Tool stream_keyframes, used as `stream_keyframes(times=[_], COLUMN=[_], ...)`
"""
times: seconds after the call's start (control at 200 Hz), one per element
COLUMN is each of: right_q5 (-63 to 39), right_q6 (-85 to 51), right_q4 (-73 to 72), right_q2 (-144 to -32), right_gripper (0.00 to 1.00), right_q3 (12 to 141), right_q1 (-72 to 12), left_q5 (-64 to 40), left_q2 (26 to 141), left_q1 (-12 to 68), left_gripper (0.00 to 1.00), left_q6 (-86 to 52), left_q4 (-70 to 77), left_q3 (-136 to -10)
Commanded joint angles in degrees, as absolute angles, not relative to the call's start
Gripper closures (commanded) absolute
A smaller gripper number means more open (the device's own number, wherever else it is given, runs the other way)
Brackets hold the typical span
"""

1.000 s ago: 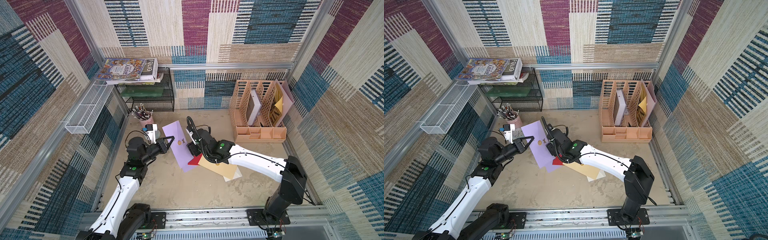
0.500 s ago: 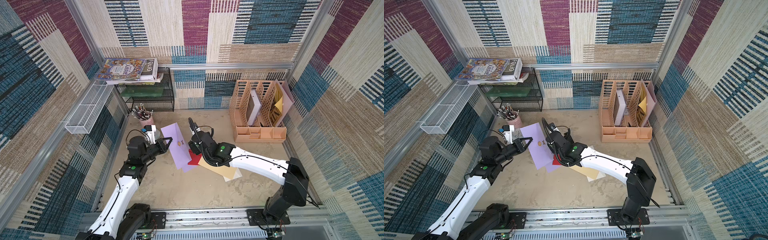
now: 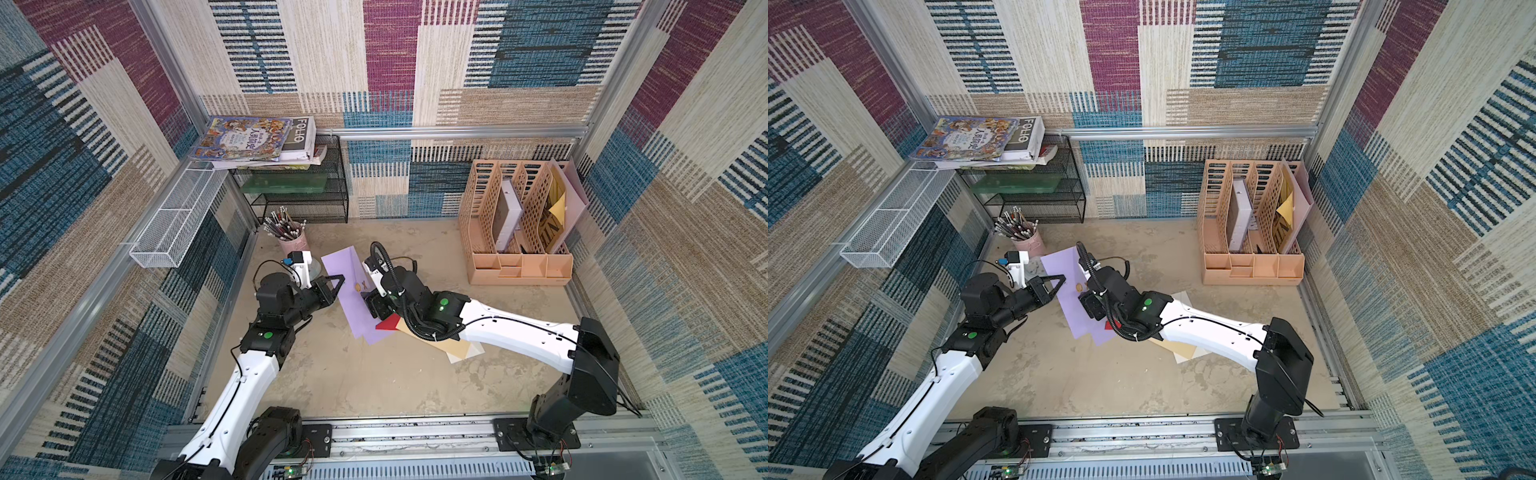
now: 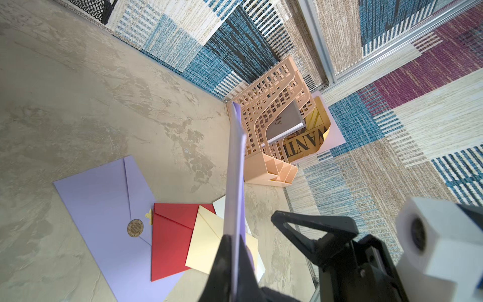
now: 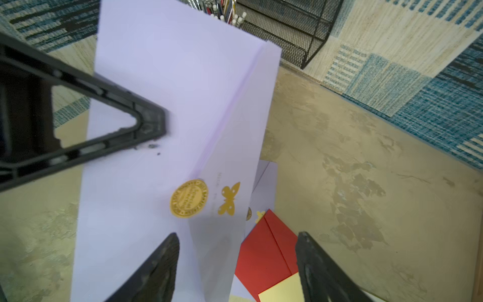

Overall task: Open the envelope
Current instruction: Open the envelope flap on the envelope.

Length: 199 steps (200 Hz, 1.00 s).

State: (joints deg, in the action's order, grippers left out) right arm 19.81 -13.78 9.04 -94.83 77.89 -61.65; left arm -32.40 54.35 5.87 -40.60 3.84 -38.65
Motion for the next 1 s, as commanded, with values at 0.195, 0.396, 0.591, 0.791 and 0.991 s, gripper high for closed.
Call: stream_keyframes(times=[0.195,0.396,0.591,0.791,0.991], right_q5=[23.12,32.4,35.87,36.48,38.38], right_q6=[-12.95,-15.23,-16.44,-16.41,-16.11], right_q4=[11.33,15.33,17.32,17.48,17.88], right_q2=[-100.61,-104.67,-105.65,-104.85,-104.16], right_gripper=[0.28,0.37,0.45,0.47,0.52], right_q3=[83.99,87.83,89.09,88.89,88.12], right_q1=[-64.02,-64.2,-63.24,-63.38,-62.15], left_q5=[-32.7,-32.7,-32.7,-32.02,-32.56], left_q2=[54.67,53.73,52.29,52.36,51.85], left_q1=[5.96,6.01,5.98,5.98,5.98], left_gripper=[1.0,1.0,1.0,1.0,1.0], left_q6=[-43.12,-43.6,-43.61,-43.22,-43.25], left_q4=[7.8,6.33,5.19,3.82,3.68], left_q3=[-38.43,-39.18,-38.81,-38.33,-38.75])
